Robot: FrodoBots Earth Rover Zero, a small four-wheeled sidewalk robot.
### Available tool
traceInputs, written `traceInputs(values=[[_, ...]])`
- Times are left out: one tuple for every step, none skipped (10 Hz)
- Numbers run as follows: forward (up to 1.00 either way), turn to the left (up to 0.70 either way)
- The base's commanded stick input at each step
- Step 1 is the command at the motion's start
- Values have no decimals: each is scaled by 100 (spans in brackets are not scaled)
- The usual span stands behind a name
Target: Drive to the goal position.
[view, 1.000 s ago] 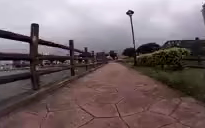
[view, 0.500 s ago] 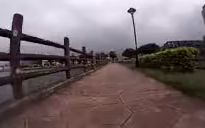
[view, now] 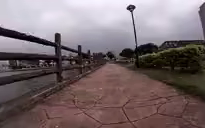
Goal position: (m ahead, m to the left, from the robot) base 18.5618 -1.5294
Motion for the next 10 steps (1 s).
traceInputs(values=[[100, 0], [100, 0], [100, 0], [100, -2], [100, -5], [100, -38], [100, -11], [100, 0], [100, 0], [100, 0]])
